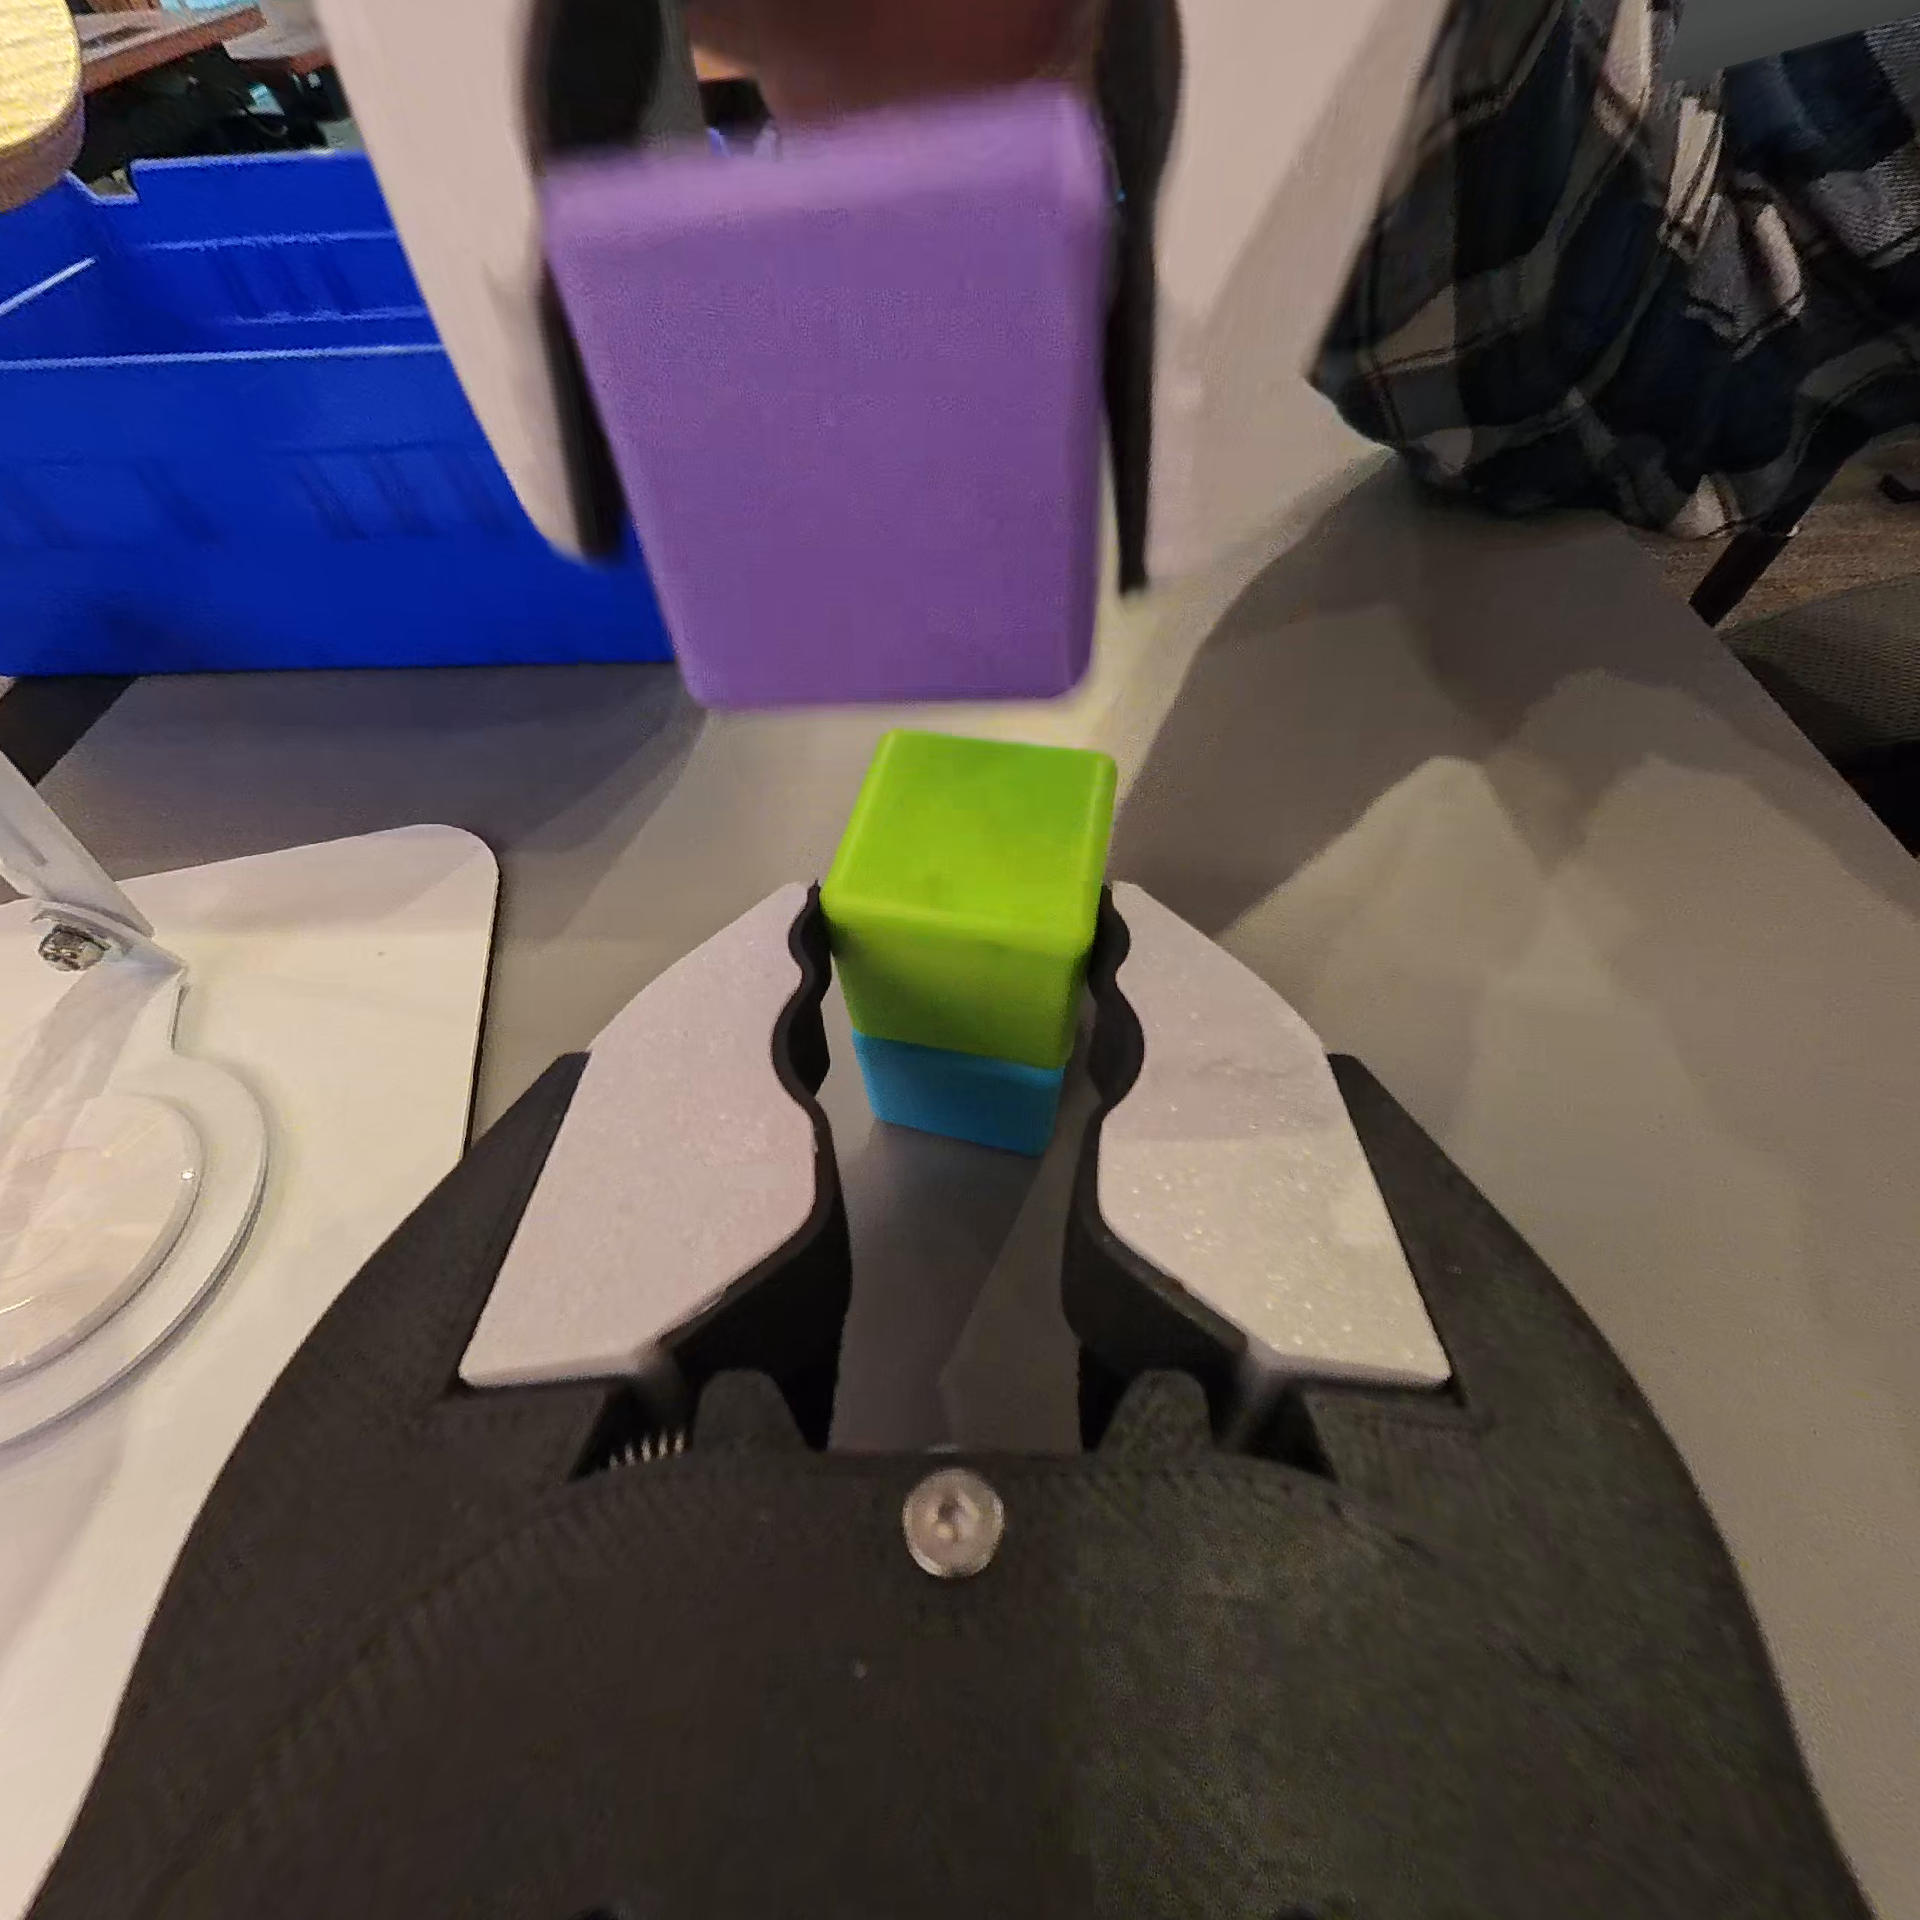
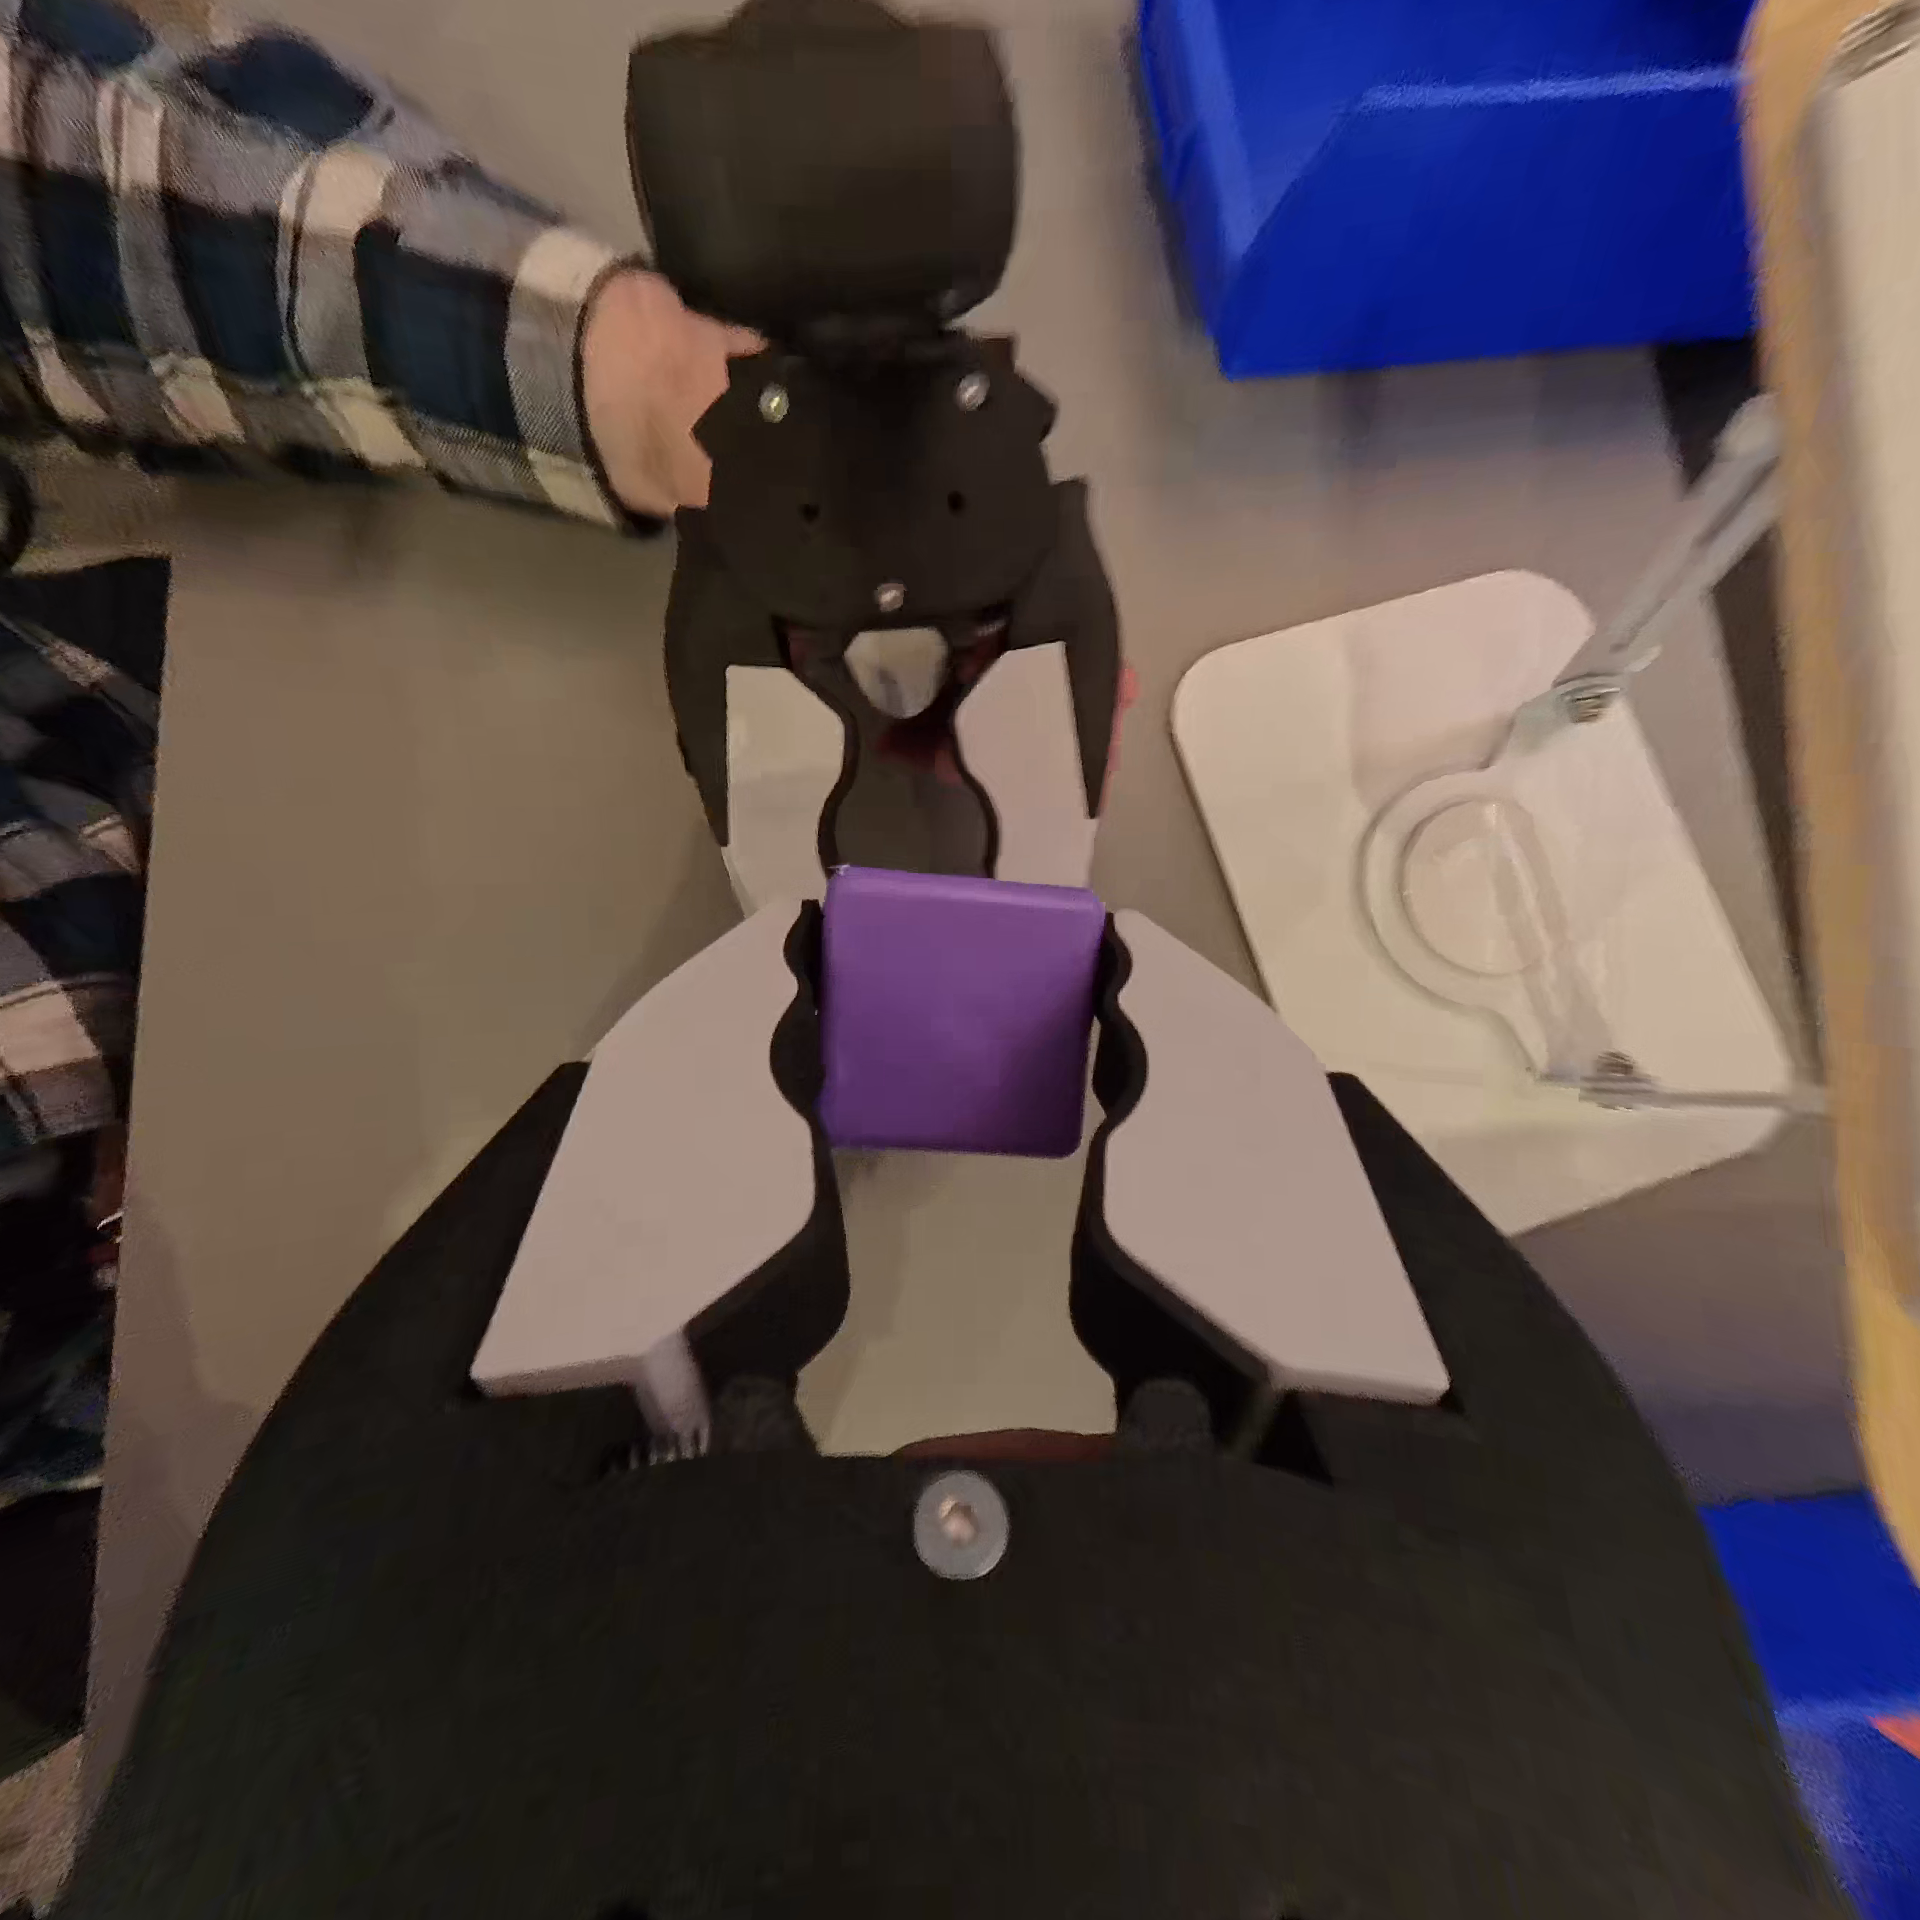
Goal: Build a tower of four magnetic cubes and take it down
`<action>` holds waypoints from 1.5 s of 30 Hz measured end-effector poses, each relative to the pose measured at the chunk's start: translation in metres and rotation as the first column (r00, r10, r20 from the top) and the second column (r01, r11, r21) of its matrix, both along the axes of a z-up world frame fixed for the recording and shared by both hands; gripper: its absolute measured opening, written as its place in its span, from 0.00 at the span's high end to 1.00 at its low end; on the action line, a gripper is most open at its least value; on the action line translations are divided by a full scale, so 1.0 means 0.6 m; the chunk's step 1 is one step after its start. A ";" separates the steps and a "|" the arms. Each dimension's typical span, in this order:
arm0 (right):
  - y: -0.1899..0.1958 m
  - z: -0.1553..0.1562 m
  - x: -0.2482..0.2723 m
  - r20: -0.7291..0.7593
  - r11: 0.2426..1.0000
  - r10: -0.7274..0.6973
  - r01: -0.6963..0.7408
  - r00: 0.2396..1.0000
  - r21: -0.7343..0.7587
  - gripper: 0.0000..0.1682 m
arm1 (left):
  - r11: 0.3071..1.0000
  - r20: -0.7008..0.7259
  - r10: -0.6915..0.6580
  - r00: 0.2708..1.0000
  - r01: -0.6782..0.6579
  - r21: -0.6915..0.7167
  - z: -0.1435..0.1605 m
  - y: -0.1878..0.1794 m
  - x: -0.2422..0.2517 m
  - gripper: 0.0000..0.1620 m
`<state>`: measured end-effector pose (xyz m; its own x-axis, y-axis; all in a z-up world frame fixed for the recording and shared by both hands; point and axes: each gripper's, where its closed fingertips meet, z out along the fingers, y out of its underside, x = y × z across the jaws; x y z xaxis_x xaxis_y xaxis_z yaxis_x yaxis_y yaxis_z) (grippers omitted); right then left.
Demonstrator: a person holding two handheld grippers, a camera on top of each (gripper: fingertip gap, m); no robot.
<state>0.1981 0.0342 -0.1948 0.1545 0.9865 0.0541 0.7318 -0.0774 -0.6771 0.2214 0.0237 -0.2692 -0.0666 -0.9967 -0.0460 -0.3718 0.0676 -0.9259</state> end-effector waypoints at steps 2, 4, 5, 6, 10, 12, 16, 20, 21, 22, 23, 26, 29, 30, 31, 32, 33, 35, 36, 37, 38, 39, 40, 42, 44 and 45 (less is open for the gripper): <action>0.016 0.027 0.017 -0.038 0.998 -0.048 0.050 0.998 0.040 0.70 | 1.000 0.000 0.000 1.000 0.000 -0.001 0.000 0.000 0.000 0.70; 0.035 0.057 0.038 -0.092 0.991 -0.102 0.109 0.991 0.074 0.70 | 1.000 0.000 0.000 1.000 0.000 -0.002 0.000 0.000 0.000 0.70; 0.045 0.072 0.050 -0.118 0.986 -0.132 0.143 0.984 0.088 0.70 | 1.000 -0.001 0.001 1.000 -0.001 -0.003 0.000 0.000 0.000 0.70; 0.056 0.086 0.065 -0.139 0.979 -0.162 0.177 0.977 0.106 0.70 | 1.000 -0.001 0.001 1.000 -0.001 -0.003 0.000 0.001 0.000 0.70; 0.106 0.135 0.140 -0.216 0.922 -0.304 0.344 0.928 0.179 0.70 | 1.000 0.000 0.001 1.000 -0.001 -0.002 0.000 0.001 0.000 0.70; 0.138 0.150 0.189 -0.240 0.867 -0.400 0.450 0.885 0.216 0.70 | 1.000 -0.001 0.002 1.000 -0.002 -0.003 0.000 0.001 -0.001 0.70; 0.192 0.153 0.286 -0.257 0.755 -0.557 0.611 0.790 0.238 0.70 | 1.000 -0.001 0.002 1.000 -0.002 -0.003 0.000 0.001 -0.001 0.70; 0.235 0.125 0.366 -0.226 0.664 -0.676 0.713 0.701 0.225 0.70 | 1.000 -0.001 0.001 1.000 -0.001 -0.003 0.000 0.001 -0.001 0.70; 0.244 0.110 0.382 -0.198 0.648 -0.702 0.728 0.685 0.224 0.70 | 1.000 -0.001 0.001 1.000 -0.001 -0.004 0.000 0.001 -0.001 0.70; 0.254 0.093 0.397 -0.169 0.633 -0.724 0.742 0.669 0.223 0.70 | 1.000 -0.001 0.002 1.000 -0.002 -0.004 0.000 0.001 -0.001 0.70; 0.264 0.076 0.410 -0.145 0.617 -0.744 0.755 0.652 0.222 0.70 | 1.000 -0.001 0.002 1.000 -0.002 -0.005 0.000 0.001 -0.001 0.70; 0.290 0.016 0.441 -0.050 0.585 -0.793 0.781 0.608 0.221 0.70 | 1.000 -0.001 0.002 1.000 -0.002 -0.004 0.000 0.001 -0.001 0.70; 0.308 -0.041 0.465 0.056 0.564 -0.820 0.788 0.569 0.246 0.70 | 1.000 -0.001 0.002 1.000 -0.002 -0.003 0.000 0.001 -0.002 0.70; 0.312 -0.057 0.468 0.079 0.562 -0.823 0.789 0.562 0.247 0.70 | 1.000 0.000 0.002 1.000 -0.002 -0.002 0.000 0.001 -0.002 0.70; 0.317 -0.072 0.470 0.096 0.561 -0.826 0.793 0.555 0.240 0.70 | 1.000 0.000 0.002 1.000 -0.002 -0.002 0.000 0.001 -0.002 0.70; 0.321 -0.086 0.473 0.110 0.556 -0.830 0.797 0.547 0.234 0.70 | 1.000 0.000 0.002 1.000 -0.002 -0.002 0.000 0.001 -0.002 0.70; 0.325 -0.099 0.478 0.124 0.550 -0.835 0.802 0.536 0.233 0.70 | 1.000 0.000 0.002 1.000 -0.002 -0.002 0.000 0.001 -0.002 0.70; 0.332 -0.119 0.488 0.148 0.533 -0.846 0.813 0.512 0.235 0.70 | 1.000 0.000 0.002 1.000 -0.002 -0.001 0.000 0.001 -0.002 0.70; 0.334 -0.127 0.494 0.155 0.521 -0.853 0.821 0.497 0.235 0.70 | 1.000 0.000 0.001 1.000 -0.001 -0.001 0.000 0.001 -0.002 0.70; 0.336 -0.134 0.500 0.162 0.510 -0.860 0.828 0.484 0.234 0.70 | 1.000 0.000 0.001 1.000 -0.001 0.000 0.000 0.001 -0.002 0.70; 0.337 -0.141 0.506 0.170 0.499 -0.866 0.836 0.470 0.231 0.70 | 1.000 0.000 0.001 1.000 -0.001 -0.001 0.000 0.001 -0.002 0.70; 0.338 -0.146 0.511 0.175 0.488 -0.872 0.842 0.458 0.230 0.70 | 1.000 0.000 0.001 1.000 -0.001 -0.001 0.000 0.001 -0.002 0.70; 0.340 -0.151 0.515 0.179 0.481 -0.876 0.846 0.449 0.231 0.70 | 1.000 0.000 0.001 1.000 -0.001 -0.001 0.000 0.001 -0.002 0.70; 0.341 -0.159 0.519 0.192 0.477 -0.877 0.848 0.441 0.231 0.70 | 1.000 0.000 0.001 1.000 -0.001 -0.003 0.000 0.001 -0.002 0.70; 0.342 -0.166 0.523 0.208 0.469 -0.880 0.848 0.426 0.247 0.70 | 1.000 0.000 0.001 1.000 -0.001 -0.003 0.000 0.001 -0.002 0.70; 0.343 -0.169 0.526 0.217 0.465 -0.882 0.846 0.418 0.262 0.70 | 1.000 0.000 0.001 1.000 -0.001 -0.002 0.000 0.001 -0.002 0.70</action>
<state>0.5137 0.2400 -0.2960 0.8809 0.3265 0.3427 0.4651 -0.7318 -0.4981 0.2202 0.0243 -0.2691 -0.0658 -0.9969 -0.0436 -0.3717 0.0650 -0.9261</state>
